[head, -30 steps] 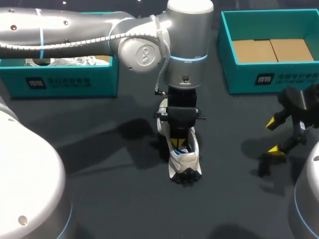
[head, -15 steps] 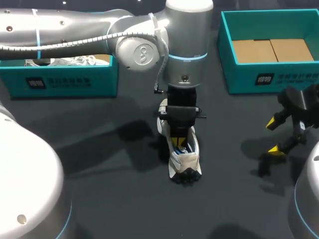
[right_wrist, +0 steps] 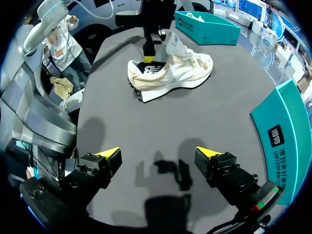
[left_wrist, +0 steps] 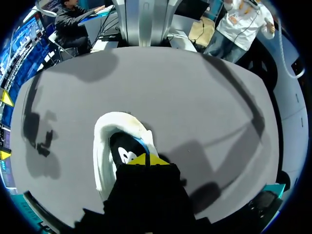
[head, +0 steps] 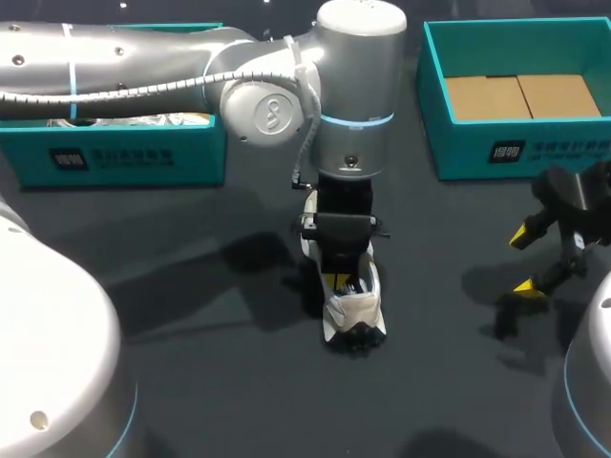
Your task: Take the shoe out of the shoebox, open the shoe tongue, remove and reinsert the insole, then place the shoe into the shoebox
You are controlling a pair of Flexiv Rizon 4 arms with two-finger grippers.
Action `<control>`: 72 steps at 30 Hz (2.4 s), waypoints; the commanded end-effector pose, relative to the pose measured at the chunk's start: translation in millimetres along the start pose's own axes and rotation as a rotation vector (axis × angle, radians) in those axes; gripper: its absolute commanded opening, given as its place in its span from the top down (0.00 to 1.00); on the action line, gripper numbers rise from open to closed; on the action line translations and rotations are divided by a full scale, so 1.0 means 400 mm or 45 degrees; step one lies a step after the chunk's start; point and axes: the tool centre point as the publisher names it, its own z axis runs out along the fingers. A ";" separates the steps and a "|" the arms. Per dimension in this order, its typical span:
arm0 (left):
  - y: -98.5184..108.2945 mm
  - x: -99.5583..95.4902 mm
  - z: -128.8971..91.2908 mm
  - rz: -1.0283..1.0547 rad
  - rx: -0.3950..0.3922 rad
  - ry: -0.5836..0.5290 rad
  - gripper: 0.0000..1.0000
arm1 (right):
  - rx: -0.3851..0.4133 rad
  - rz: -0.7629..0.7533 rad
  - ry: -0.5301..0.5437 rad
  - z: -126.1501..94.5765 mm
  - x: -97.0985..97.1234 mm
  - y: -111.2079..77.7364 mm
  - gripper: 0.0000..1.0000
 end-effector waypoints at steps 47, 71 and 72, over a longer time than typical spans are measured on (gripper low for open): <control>0.024 0.002 0.039 -0.090 -0.226 0.095 1.00 | 0.003 0.001 -0.003 0.001 0.003 0.000 0.00; 0.024 -0.034 -0.004 -0.149 -0.352 0.186 1.00 | 0.003 0.001 -0.003 0.001 0.003 0.000 0.00; 0.025 -0.037 -0.012 -0.152 -0.358 0.206 1.00 | 0.003 0.001 -0.003 0.001 0.003 0.000 0.00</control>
